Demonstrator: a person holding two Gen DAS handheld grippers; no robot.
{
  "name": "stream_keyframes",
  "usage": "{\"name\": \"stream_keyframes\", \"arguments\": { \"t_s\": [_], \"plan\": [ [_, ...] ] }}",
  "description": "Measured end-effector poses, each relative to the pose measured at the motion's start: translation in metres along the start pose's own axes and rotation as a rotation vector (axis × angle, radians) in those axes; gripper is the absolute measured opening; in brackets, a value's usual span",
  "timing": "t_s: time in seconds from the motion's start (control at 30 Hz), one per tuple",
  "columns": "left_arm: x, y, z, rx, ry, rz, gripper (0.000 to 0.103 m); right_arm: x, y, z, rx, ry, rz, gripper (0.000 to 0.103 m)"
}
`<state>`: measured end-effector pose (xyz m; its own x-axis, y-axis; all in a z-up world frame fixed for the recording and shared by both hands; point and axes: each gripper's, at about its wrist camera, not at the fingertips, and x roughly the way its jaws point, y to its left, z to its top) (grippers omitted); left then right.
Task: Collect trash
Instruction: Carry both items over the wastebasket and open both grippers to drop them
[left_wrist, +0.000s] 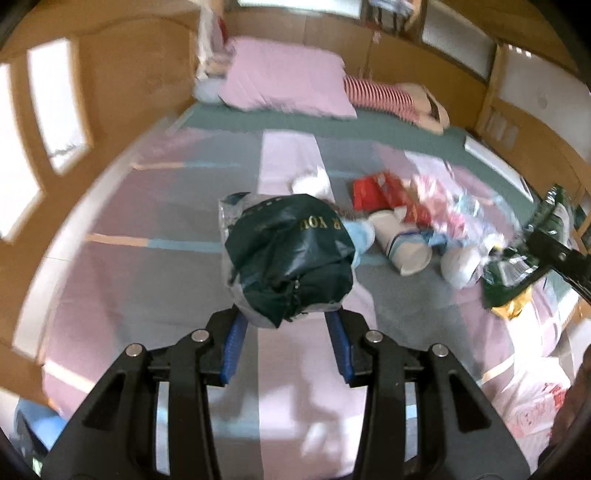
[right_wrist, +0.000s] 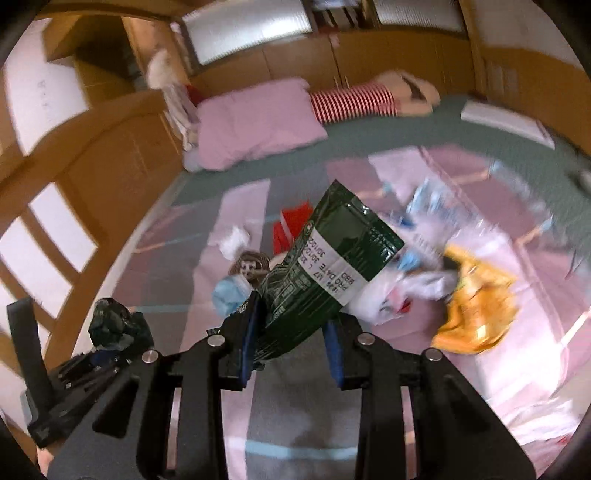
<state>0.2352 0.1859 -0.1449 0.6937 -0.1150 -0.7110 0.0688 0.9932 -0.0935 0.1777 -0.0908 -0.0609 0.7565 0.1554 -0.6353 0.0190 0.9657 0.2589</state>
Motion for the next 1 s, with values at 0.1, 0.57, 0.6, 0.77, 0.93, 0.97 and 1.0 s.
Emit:
{"name": "stream_keyframes", "arguments": {
  "t_s": [0.1, 0.57, 0.6, 0.77, 0.93, 0.97, 1.0],
  "plan": [
    [-0.039, -0.009, -0.006, -0.038, -0.060, -0.016, 0.042, -0.032, -0.015, 0.001, -0.038, -0.031, -0.003, 0.033],
    [-0.160, -0.129, -0.042, 0.102, -0.125, -0.225, 0.042, -0.168, -0.104, -0.025, -0.183, -0.078, -0.062, 0.033],
    [-0.163, -0.135, -0.044, 0.112, -0.123, -0.234, 0.042, -0.174, -0.109, -0.028, -0.196, -0.069, -0.071, 0.033],
    [-0.179, -0.177, -0.060, 0.161, -0.108, -0.280, 0.042, -0.196, -0.128, -0.047, -0.246, -0.037, -0.090, 0.033],
    [-0.182, -0.207, -0.070, 0.197, -0.088, -0.282, 0.042, -0.204, -0.145, -0.066, -0.265, 0.054, -0.041, 0.035],
    [-0.182, -0.212, -0.070, 0.209, -0.089, -0.279, 0.042, -0.206, -0.147, -0.068, -0.271, 0.059, -0.030, 0.037],
    [-0.186, -0.214, -0.074, 0.217, -0.090, -0.277, 0.042, -0.208, -0.151, -0.069, -0.276, 0.059, -0.015, 0.039]
  ]
}}
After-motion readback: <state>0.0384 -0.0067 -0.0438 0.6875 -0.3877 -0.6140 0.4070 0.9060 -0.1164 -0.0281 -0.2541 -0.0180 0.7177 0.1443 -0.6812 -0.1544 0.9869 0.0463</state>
